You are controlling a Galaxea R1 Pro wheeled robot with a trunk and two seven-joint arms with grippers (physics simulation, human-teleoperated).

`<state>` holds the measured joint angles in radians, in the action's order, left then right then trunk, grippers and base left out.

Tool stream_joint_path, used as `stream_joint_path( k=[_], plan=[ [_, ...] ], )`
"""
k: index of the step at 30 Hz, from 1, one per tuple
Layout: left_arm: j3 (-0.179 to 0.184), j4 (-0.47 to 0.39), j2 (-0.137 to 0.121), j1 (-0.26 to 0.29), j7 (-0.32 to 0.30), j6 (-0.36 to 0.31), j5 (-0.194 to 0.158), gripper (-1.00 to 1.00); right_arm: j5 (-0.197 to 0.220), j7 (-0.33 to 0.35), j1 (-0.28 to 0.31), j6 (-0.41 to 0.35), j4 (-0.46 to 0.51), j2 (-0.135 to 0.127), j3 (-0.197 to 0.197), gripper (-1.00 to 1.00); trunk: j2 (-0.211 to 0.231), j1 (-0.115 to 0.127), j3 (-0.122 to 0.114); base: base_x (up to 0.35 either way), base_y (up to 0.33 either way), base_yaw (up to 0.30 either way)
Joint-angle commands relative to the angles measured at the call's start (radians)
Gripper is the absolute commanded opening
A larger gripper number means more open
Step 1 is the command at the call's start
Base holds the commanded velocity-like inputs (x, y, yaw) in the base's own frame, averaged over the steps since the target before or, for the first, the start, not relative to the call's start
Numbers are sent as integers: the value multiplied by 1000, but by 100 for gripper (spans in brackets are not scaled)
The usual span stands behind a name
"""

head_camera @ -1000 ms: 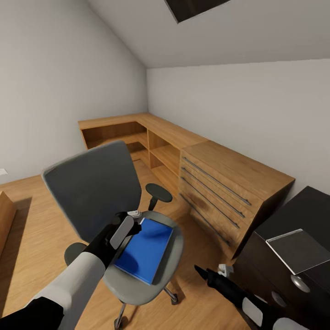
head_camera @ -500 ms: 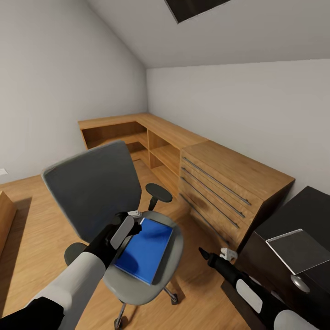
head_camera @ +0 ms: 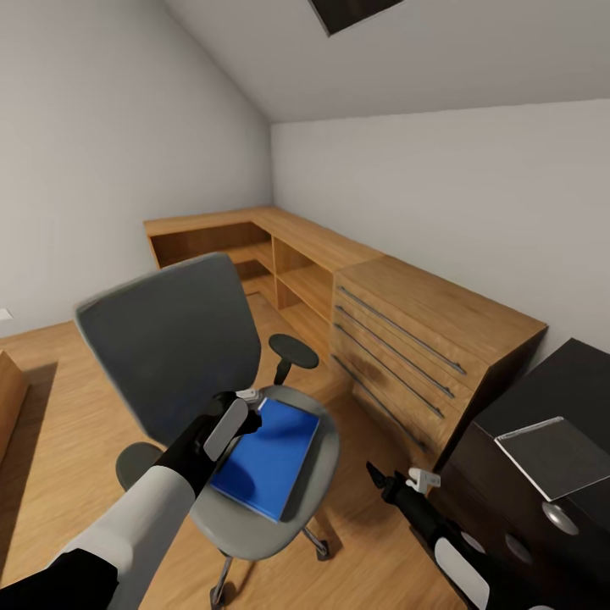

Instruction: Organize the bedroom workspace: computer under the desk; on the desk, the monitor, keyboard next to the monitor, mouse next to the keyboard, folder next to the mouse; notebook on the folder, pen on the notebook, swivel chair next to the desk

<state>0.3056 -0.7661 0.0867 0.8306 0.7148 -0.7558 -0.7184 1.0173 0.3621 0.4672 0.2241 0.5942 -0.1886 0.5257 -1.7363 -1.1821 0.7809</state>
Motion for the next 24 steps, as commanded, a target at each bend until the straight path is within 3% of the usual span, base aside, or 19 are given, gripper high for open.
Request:
stream_joint_path(
  k=[1, 5, 9, 12, 15, 20, 24],
  plan=[
    [3, -1, -1, 1, 10, 0, -10, 100, 7, 2, 1, 7, -2, -1, 8, 100, -8, -4, 4, 0, 0, 0],
    [4, -1, -1, 1, 10, 0, -10, 100, -26, 7, -8, 9, -8, -2, 8, 100, -36, -19, 17, 0, 0, 0],
    [4, -2, -1, 1, 9, 0, -10, 100, -37, 44, -20, 9, -10, -2, 8, 100, -36, -19, 17, 0, 0, 0],
    [4, -2, -1, 1, 8, 0, -10, 100, -39, 69, -22, 9, -12, -2, 8, 100, -36, -19, 17, 0, 0, 0],
    [-3, -19, 16, -10, 21, -17, 6, 100, -25, 86, -30, 3, -13, 11, 26, 100, -36, -19, 17, 0, 0, 0],
    [-3, -47, 44, -10, 22, -35, 12, 100, -26, 91, -31, 2, -19, 8, 54, 100, -36, -19, 17, 0, 0, 0],
    [-2, -70, 37, -10, 24, -33, 13, 100, -27, 103, -35, 4, -41, -3, 70, 100, -36, -19, 17, 0, 0, 0]
  ],
)
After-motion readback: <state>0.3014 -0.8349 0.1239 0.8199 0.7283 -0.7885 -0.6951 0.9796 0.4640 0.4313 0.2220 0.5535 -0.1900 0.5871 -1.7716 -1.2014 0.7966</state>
